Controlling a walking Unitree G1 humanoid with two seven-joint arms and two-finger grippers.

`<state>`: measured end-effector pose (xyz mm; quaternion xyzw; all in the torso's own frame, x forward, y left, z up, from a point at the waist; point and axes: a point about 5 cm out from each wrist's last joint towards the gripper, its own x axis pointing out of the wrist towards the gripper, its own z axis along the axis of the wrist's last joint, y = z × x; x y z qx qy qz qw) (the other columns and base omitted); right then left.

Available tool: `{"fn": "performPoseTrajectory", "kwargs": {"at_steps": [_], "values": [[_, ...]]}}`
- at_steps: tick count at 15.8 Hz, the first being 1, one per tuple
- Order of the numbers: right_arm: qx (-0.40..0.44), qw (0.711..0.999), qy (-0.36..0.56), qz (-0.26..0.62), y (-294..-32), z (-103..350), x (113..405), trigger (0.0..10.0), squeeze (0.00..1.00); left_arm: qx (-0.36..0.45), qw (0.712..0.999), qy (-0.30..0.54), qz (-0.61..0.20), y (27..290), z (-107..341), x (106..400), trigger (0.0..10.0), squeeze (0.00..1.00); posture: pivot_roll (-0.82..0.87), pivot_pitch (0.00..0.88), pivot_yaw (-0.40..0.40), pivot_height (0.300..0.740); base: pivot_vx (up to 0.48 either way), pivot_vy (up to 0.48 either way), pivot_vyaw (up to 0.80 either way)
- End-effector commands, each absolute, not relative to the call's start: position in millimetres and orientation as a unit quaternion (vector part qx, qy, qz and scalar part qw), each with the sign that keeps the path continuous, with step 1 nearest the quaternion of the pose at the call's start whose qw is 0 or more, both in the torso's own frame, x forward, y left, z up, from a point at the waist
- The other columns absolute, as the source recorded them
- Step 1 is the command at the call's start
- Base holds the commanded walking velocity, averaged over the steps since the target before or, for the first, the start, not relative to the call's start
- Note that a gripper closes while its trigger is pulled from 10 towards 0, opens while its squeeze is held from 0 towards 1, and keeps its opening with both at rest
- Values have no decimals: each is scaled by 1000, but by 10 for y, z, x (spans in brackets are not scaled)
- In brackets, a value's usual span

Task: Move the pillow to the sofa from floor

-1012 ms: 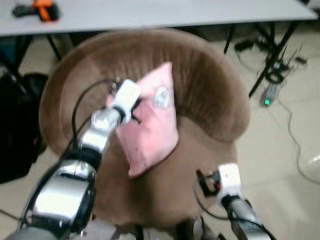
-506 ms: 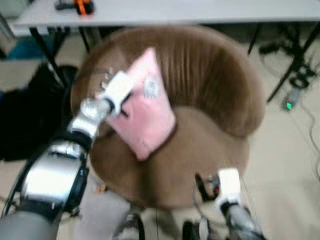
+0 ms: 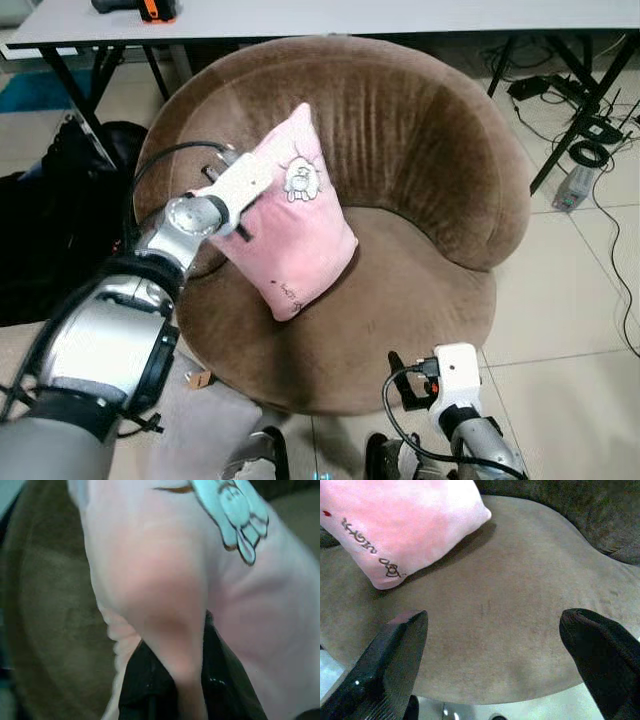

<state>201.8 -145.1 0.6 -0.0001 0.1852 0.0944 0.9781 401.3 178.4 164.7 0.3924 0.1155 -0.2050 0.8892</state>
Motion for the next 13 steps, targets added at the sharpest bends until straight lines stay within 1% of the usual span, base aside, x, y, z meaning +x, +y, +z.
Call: {"fn": "performPoseTrajectory", "kwargs": {"at_steps": [1,2,3,5,7,9,10,11,12,13], "values": [[5,976,197,92,-1479,-55,1974,10000,0,430,876,97,-196,1804,1808,4063,10000,0,-199,173,34,740,0,0,0],[5,976,198,88,-1496,-76,1967,10000,0,481,850,84,-195,1784,1921,4097,10000,0,-211,178,49,740,0,0,0],[7,976,201,82,-1506,-98,1944,10000,0,540,814,72,-200,1735,2051,4134,10000,0,-222,185,62,740,0,0,0],[11,976,204,74,-1497,-131,1889,10000,0,590,782,49,-196,1649,2209,4177,10000,0,-249,195,87,740,0,0,0],[23,976,209,56,-1458,-171,1760,10000,0,632,749,14,-201,1483,2417,4217,10000,0,-285,212,123,740,0,0,0],[32,976,214,32,-1421,-181,1578,10000,0,684,701,-8,-200,1324,2501,4235,10000,0,-328,240,150,740,0,0,0],[35,975,216,24,-1409,-172,1506,10000,0,693,692,-9,-200,1293,2489,4235,10000,0,-343,250,154,740,0,0,0],[37,975,219,16,-1400,-160,1428,10000,0,688,697,-7,-204,1266,2454,4232,10000,0,-361,264,160,740,0,0,0],[38,974,224,8,-1390,-135,1312,10000,0,689,693,-8,-211,1232,2399,4222,10000,0,-390,296,172,740,0,0,0],[38,973,227,4,-1382,-105,1223,10000,0,698,682,-8,-217,1215,2346,4212,10000,0,-403,310,176,740,0,0,0]]}}
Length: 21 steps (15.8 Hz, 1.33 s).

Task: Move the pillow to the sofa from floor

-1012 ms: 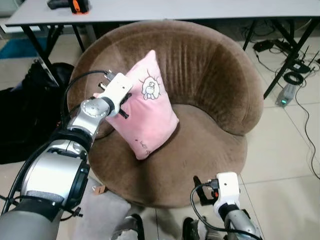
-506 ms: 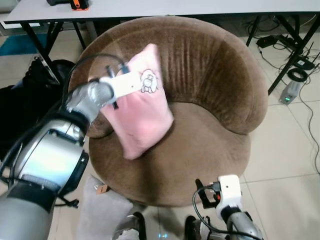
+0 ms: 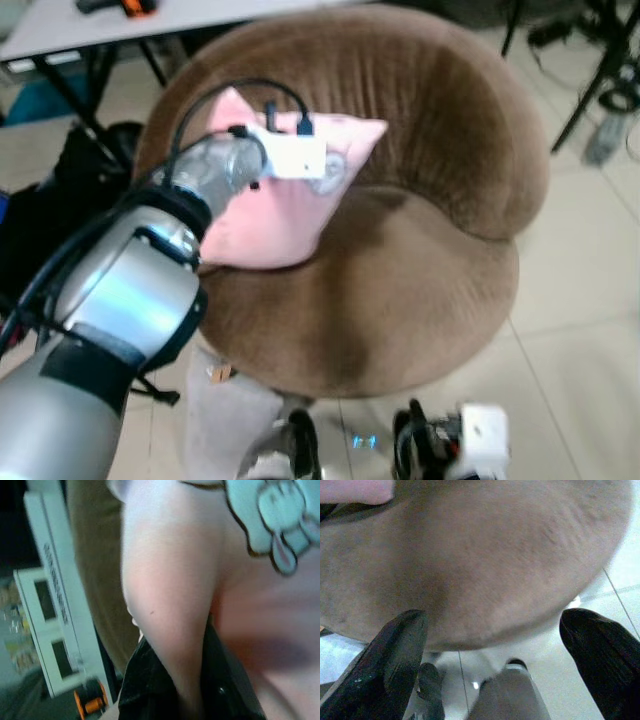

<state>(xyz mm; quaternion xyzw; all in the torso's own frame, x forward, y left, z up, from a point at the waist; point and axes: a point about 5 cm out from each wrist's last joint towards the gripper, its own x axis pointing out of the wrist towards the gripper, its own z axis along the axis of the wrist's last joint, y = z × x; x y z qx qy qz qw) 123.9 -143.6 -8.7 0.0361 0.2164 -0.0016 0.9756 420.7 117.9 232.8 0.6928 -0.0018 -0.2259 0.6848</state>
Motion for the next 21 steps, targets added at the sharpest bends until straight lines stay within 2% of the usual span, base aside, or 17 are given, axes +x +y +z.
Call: {"fn": "performPoseTrajectory", "kwargs": {"at_steps": [1,5,7,8,10,11,12,13,15,20,21], "values": [[37,972,230,-1,-1374,-70,1127,10000,0,716,663,-7,-220,1210,2297,4204,10000,0,-427,335,181,740,0,0,0],[43,963,265,-33,-1313,143,640,10000,0,744,634,-44,-206,1041,2319,4206,10000,0,-508,441,183,740,0,0,0],[49,959,277,-40,-1272,188,529,10000,0,740,635,-44,-216,968,2270,4192,10000,0,-519,471,184,740,0,0,0],[52,957,282,-39,-1237,190,511,10000,0,746,622,-44,-236,898,2174,4163,10000,1000,-522,480,184,740,0,0,0],[53,955,289,-41,-1184,97,603,10000,0,760,594,-52,-260,795,2035,4114,10000,1000,-527,465,189,740,0,0,0],[55,953,294,-44,-1196,70,567,10000,0,764,589,-54,-260,791,2035,4113,10000,1000,-522,467,194,740,0,0,0],[57,952,299,-42,-1179,38,493,10000,0,787,551,-54,-271,810,1964,4094,10000,1000,-521,467,201,740,0,0,0],[58,951,300,-43,-1175,17,489,10000,0,791,546,-46,-272,841,1921,4090,10000,1000,-525,461,204,740,0,0,0],[57,952,297,-49,-1183,-23,516,10000,0,733,632,-18,-250,920,1999,4129,10000,1000,-525,444,203,740,0,0,0],[58,953,294,-44,-1175,-146,583,10000,0,687,694,-31,-212,930,2395,4214,10000,1000,-503,421,212,740,0,0,0],[58,953,294,-45,-1183,-176,594,10000,0,688,695,-50,-202,895,2495,4224,10000,1000,-504,418,209,740,0,0,0]]}}
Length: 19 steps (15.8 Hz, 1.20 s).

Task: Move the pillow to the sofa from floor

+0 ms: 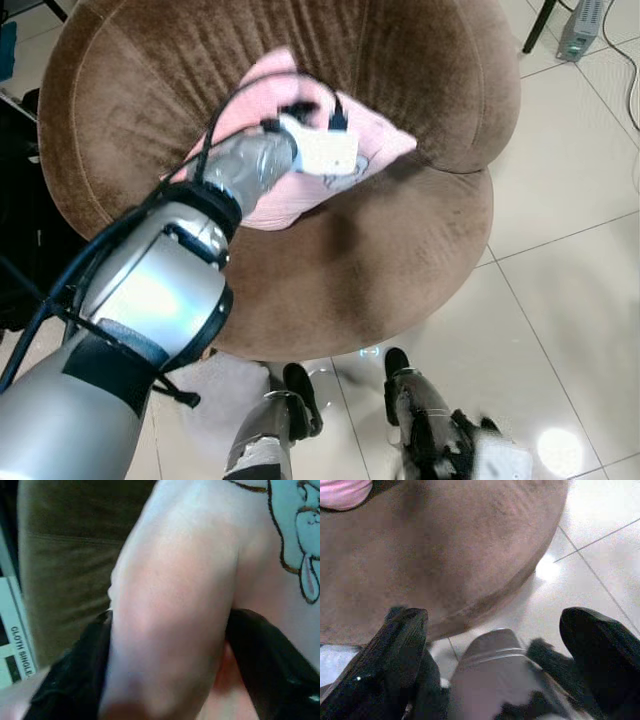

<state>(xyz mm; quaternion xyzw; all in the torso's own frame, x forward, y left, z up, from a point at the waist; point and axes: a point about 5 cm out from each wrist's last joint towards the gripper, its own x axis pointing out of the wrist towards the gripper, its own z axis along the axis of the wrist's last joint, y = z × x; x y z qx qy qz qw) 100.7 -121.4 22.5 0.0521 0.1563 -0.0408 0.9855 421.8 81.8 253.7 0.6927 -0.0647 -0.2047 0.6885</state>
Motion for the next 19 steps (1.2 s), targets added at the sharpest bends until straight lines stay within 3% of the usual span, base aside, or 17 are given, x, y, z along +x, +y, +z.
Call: {"fn": "performPoseTrajectory", "kwargs": {"at_steps": [1,6,7,9,11,12,14,19], "values": [[58,952,296,-46,-1191,-212,596,10000,0,683,701,-63,-193,866,2596,4233,10000,1000,-504,416,210,740,0,0,0],[65,949,304,-50,-1144,-365,586,10000,0,674,712,-97,-172,766,2889,4241,10000,1000,-505,414,223,740,0,0,0],[66,949,304,-52,-1144,-376,583,10000,0,664,721,-92,-178,755,2879,4240,10000,0,-504,415,221,740,0,0,0],[65,950,301,-51,-1154,-393,587,10000,0,662,722,-89,-180,747,2848,4238,10000,0,-504,412,218,740,0,0,0],[61,952,296,-51,-1193,-406,621,10000,0,634,747,-91,-179,740,2846,4238,10000,0,-494,398,209,740,0,0,0],[53,957,282,-46,-1278,-386,743,10000,0,525,827,-82,-184,745,2915,4243,10000,0,-472,370,192,740,0,0,0],[36,972,230,-29,-1408,-154,1158,10000,0,369,910,-89,-164,810,3107,4260,10000,0,-414,300,150,740,0,0,0],[9,984,171,36,-1416,94,1854,10000,0,258,950,-116,-129,1069,3323,4274,10000,0,-254,203,76,740,0,0,0]]}}
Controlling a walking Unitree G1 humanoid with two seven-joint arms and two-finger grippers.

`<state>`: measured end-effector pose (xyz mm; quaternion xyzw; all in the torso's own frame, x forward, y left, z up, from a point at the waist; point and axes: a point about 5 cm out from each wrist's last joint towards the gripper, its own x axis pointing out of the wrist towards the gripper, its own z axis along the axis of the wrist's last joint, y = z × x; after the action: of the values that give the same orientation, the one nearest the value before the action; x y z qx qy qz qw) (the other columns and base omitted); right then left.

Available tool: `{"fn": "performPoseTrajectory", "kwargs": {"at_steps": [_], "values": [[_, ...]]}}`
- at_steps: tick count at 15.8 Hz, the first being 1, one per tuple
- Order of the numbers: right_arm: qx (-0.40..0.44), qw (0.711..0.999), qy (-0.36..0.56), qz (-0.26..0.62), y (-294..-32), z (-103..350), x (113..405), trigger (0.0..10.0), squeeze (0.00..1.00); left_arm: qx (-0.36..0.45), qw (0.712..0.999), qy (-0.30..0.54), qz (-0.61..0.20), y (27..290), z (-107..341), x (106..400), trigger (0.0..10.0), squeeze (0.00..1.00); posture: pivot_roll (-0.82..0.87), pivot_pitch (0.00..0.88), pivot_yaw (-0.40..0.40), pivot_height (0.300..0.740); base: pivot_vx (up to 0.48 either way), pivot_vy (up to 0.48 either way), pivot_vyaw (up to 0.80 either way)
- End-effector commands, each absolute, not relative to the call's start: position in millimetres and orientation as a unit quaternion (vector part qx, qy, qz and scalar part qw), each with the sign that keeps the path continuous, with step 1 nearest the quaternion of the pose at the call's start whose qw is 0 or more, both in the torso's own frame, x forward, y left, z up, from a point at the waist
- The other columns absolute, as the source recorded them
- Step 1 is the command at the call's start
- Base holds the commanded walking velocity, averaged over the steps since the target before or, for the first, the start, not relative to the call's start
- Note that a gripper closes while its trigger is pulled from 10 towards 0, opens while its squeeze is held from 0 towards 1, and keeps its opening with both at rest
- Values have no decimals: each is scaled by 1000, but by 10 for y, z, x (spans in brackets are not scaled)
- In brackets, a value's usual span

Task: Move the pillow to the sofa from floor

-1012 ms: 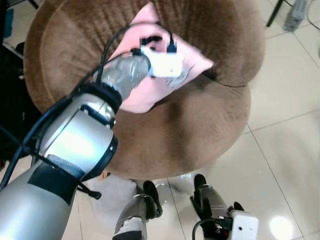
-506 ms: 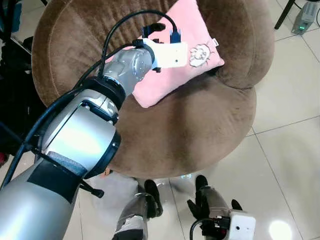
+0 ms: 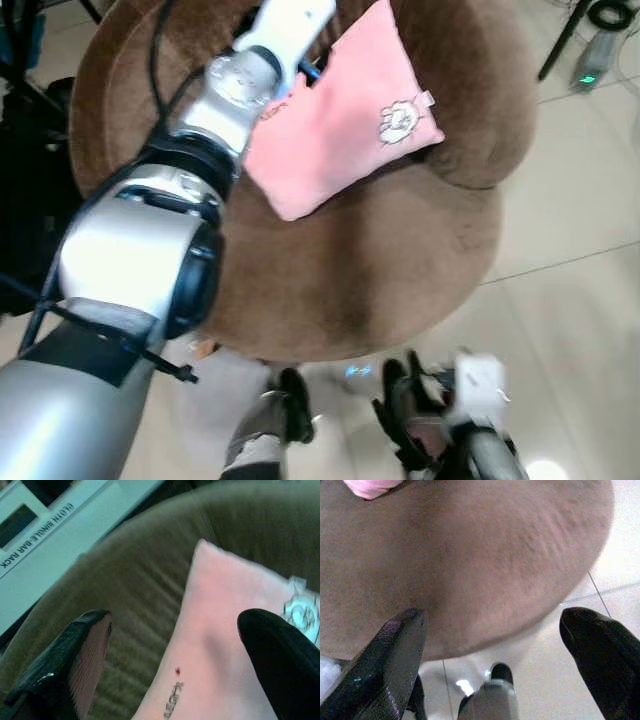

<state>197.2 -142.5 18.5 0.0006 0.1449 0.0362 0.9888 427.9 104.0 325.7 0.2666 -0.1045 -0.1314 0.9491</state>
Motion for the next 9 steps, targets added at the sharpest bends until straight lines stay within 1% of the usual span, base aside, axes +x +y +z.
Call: {"fn": "performPoseTrajectory", "kwargs": {"at_steps": [1,2,5,7,8,9], "values": [[1,985,166,55,-1407,136,2036,10000,0,245,953,-123,-130,1121,3333,4271,10000,0,-219,191,60,740,0,0,0],[-4,985,159,72,-1384,187,2200,10000,0,226,958,-121,-131,1182,3289,4273,10000,0,-190,179,41,740,0,0,0],[-17,984,146,98,-1364,280,2501,10000,0,195,965,-117,-129,1257,3066,4270,10000,0,-122,165,10,740,0,0,0],[-16,986,130,98,-1369,381,2719,10000,0,164,973,-113,-120,1371,2786,4243,10000,0,-87,155,-13,740,0,0,0],[-10,987,126,96,-1380,406,2758,10000,0,153,975,-112,-114,1414,2695,4228,10000,0,-82,153,-14,740,0,0,0],[3,989,116,91,-1441,465,2810,10000,0,137,982,-88,-97,1569,2377,4170,10000,0,-82,153,-21,740,0,0,0]]}}
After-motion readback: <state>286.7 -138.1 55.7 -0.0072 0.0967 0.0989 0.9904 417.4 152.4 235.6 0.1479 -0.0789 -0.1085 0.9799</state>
